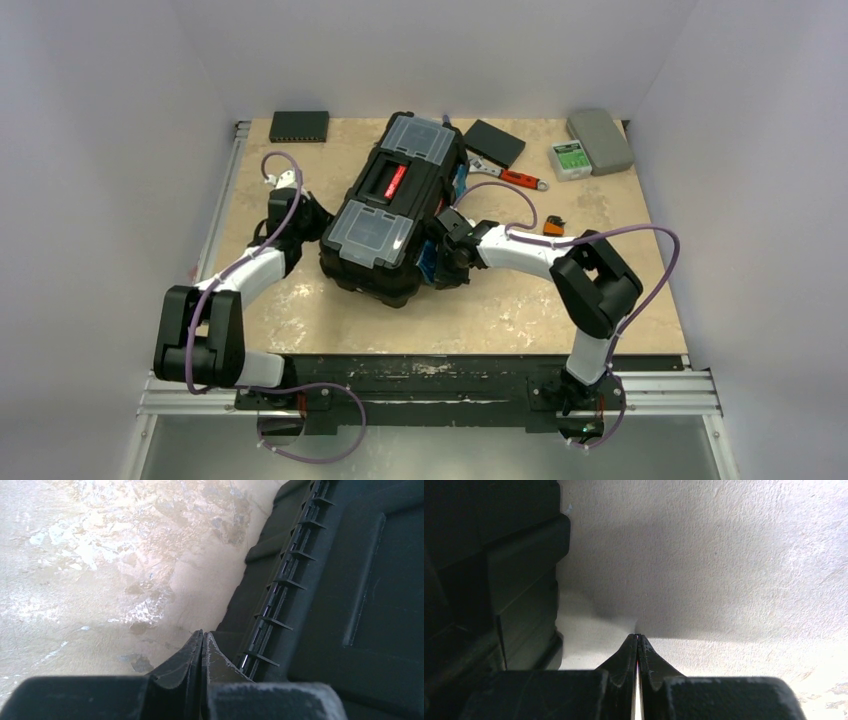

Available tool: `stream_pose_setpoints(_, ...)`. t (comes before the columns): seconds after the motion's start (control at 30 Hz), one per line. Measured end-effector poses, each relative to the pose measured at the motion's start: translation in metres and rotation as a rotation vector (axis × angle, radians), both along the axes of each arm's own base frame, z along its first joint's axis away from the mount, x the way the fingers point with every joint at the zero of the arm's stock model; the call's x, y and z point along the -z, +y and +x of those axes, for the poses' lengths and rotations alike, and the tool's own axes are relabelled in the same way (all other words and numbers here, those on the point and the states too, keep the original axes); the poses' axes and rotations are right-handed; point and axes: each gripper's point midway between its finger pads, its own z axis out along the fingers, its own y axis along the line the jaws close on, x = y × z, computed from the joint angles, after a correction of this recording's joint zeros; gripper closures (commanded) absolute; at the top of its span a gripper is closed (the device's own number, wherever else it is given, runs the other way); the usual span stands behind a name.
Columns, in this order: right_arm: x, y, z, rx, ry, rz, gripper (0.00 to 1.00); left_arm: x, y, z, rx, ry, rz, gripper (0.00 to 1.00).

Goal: Pack the tool kit
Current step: Close the toolbox at the center of the board.

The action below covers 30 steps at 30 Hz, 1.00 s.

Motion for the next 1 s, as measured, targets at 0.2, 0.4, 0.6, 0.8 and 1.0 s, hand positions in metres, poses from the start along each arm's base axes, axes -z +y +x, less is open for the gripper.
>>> stream_pose_setpoints(0.2,0.000,0.002,0.002,0.003,-0.003,0.004,1.00,-0.001,0.001,0.002,-0.029,-0.030,0.000,1.00)
stream_pose_setpoints(0.4,0.000,0.002,0.002,0.003,-0.002,0.004,1.00,-0.001,0.002,0.002,-0.065,-0.049,-0.024,1.00)
stream_pose_setpoints(0.6,0.000,0.003,0.004,0.000,-0.002,0.014,1.00,-0.001,0.001,0.002,-0.094,-0.057,-0.040,1.00)
stream_pose_setpoints(0.8,0.002,0.005,0.009,0.003,0.003,0.034,1.00,-0.001,0.002,0.003,-0.138,-0.068,-0.063,1.00)
stream_pose_setpoints(1.0,0.002,0.006,0.012,0.008,0.006,0.049,1.00,-0.001,0.001,0.005,-0.171,-0.076,-0.079,1.00)
